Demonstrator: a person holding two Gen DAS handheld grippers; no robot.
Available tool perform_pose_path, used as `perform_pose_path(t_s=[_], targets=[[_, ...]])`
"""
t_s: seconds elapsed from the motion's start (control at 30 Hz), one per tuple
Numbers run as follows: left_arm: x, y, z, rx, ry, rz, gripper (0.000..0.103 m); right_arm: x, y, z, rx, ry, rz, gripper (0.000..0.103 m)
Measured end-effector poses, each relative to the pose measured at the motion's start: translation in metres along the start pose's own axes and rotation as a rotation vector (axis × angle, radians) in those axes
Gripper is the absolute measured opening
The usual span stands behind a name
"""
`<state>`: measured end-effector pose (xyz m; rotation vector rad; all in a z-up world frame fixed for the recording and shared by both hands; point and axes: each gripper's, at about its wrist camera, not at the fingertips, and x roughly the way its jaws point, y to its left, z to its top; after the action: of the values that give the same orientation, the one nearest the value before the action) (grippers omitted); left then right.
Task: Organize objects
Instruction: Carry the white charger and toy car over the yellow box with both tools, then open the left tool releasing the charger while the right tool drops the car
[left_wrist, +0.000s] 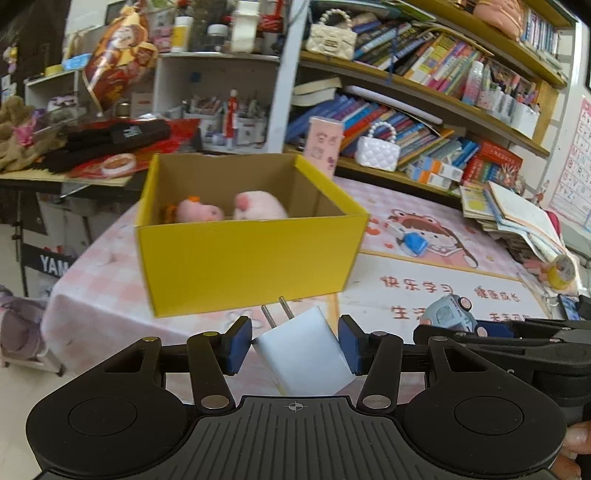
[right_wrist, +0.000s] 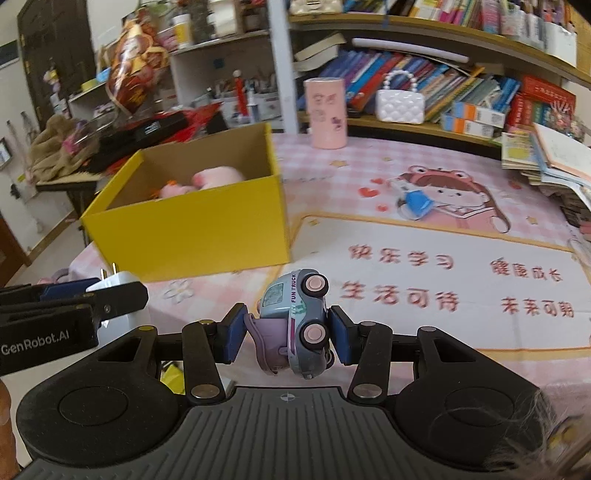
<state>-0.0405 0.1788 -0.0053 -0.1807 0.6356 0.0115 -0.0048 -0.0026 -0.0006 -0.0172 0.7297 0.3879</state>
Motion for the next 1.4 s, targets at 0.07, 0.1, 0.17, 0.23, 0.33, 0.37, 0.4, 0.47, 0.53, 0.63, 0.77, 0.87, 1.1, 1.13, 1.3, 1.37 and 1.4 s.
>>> perform_pose_path(t_s=[0.07,0.1,0.17,0.23,0.33,0.37,0.4,0.47,0.53,0.63,0.77,0.87,1.1,1.13,1.3,1.37,1.4], targets=[[-0.006,0.008,0.000,-0.007,-0.014,0.009,0.050,0.000,0.009,-0.001,-0.014,-0.002,0.008,0.044],[-0.009,0.011,0.001,-0.008,-0.022,0.013,0.050,0.000,0.014,0.000,-0.020,-0.005,0.012,0.044],[-0.014,0.018,0.006,-0.009,-0.045,0.022,0.050,0.001,0.022,0.004,-0.030,-0.013,0.022,0.044],[-0.017,0.024,0.011,-0.010,-0.067,0.029,0.050,0.003,0.028,0.010,-0.046,-0.029,0.027,0.044],[-0.017,0.030,0.025,-0.010,-0.106,0.034,0.050,0.008,0.036,0.024,-0.069,-0.058,0.034,0.044],[-0.016,0.033,0.032,-0.009,-0.122,0.034,0.050,0.010,0.038,0.029,-0.076,-0.072,0.037,0.044],[-0.015,0.034,0.038,-0.006,-0.136,0.036,0.050,0.011,0.039,0.036,-0.087,-0.090,0.037,0.044],[-0.010,0.036,0.053,0.006,-0.167,0.046,0.050,0.018,0.041,0.054,-0.110,-0.128,0.035,0.044],[-0.001,0.038,0.069,0.020,-0.192,0.056,0.050,0.028,0.044,0.073,-0.139,-0.161,0.031,0.044],[0.022,0.042,0.094,0.034,-0.195,0.083,0.050,0.056,0.049,0.103,-0.200,-0.181,0.016,0.045],[0.063,0.050,0.112,0.031,-0.133,0.127,0.050,0.104,0.056,0.126,-0.287,-0.113,0.035,0.045],[0.091,0.053,0.113,0.030,-0.071,0.162,0.050,0.134,0.059,0.130,-0.329,-0.058,0.041,0.045],[0.100,0.059,0.111,-0.034,-0.025,0.137,0.063,0.145,0.054,0.127,-0.319,-0.032,0.083,0.057],[0.096,0.057,0.113,-0.037,-0.043,0.137,0.064,0.138,0.051,0.127,-0.315,-0.050,0.087,0.057],[0.066,0.033,0.126,-0.003,-0.146,0.108,0.065,0.098,0.020,0.129,-0.237,-0.159,0.073,0.058],[0.057,0.019,0.126,0.014,-0.172,0.083,0.071,0.080,0.003,0.125,-0.194,-0.190,0.051,0.058],[0.054,0.013,0.126,0.019,-0.180,0.075,0.073,0.071,-0.005,0.121,-0.176,-0.202,0.032,0.058]])
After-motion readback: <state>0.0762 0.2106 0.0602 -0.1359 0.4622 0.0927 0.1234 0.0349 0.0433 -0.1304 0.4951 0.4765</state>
